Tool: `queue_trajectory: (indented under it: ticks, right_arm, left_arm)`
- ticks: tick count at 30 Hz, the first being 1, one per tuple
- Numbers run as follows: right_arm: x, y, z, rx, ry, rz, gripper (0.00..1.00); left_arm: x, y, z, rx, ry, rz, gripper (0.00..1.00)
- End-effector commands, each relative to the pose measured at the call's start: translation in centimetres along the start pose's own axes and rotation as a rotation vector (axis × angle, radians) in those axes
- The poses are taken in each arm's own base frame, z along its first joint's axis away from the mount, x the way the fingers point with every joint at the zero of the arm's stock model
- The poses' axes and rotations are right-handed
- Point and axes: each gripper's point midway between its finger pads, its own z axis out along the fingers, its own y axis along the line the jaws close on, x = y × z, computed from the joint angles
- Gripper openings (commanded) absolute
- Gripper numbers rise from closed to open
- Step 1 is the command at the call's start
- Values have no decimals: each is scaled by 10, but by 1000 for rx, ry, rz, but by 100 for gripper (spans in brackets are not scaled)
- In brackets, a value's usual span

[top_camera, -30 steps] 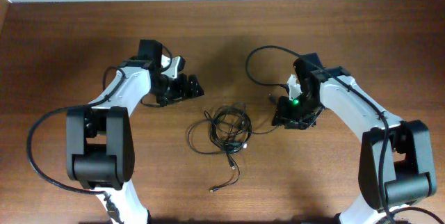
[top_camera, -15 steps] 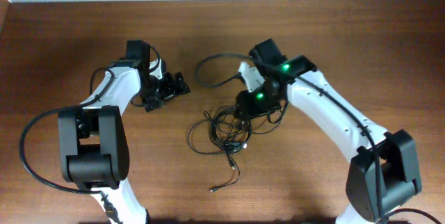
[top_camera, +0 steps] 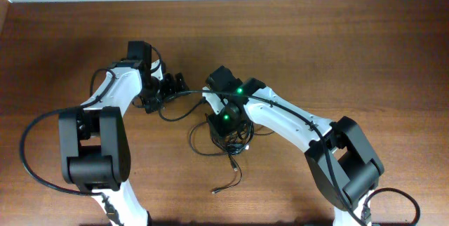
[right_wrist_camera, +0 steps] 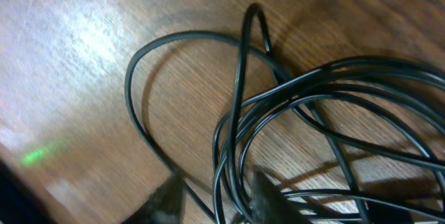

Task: Untangle cables

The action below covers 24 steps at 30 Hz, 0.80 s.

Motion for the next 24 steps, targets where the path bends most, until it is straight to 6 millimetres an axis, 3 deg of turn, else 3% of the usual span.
queue_trajectory:
  ticks: [1, 3, 5, 11, 12, 14, 16, 17, 19, 20, 22, 24]
  right_arm:
    - [-9, -5, 2, 30, -31, -17, 38]
    - [-13, -4, 2, 27, -49, -23, 38]
    - [-15, -4, 2, 26, -56, -25, 30]
    - [-9, -9, 14, 25, -65, -28, 28]
    - [-10, -10, 14, 24, -67, -26, 4]
    - [-16, -7, 4, 19, -94, 4, 4]
    - [-27, 0, -27, -2, -136, 10, 4]
    - [-34, 7, -53, -30, -176, 9, 4]
    - [-44, 11, -110, -43, -270, 14, 4]
    - [-45, 9, -131, -43, -312, 33, 4]
    - [-46, -2, -179, -54, -418, 164, 4]
    - [-46, -11, -198, -82, -460, 286, 4]
  left_arm:
    - [-3, 0, 0, -4, -5, -9, 99]
    - [-3, 0, 0, -4, -5, -8, 99]
    - [-3, 0, 0, -4, -5, -8, 99]
    - [-3, -1, 0, 3, -2, -8, 99]
    - [-3, -1, 0, 3, -2, -8, 100]
    - [-2, -3, 0, 14, 2, -8, 99]
    - [-2, -6, 0, 30, 6, 14, 99]
    - [0, -13, -1, 75, 14, 58, 99]
    - [9, -54, -10, 329, 37, 290, 97]
    - [15, -69, -17, 436, 35, 402, 90]
    - [31, -107, -43, 728, 6, 599, 85]
    - [44, -124, -64, 908, -27, 705, 83]
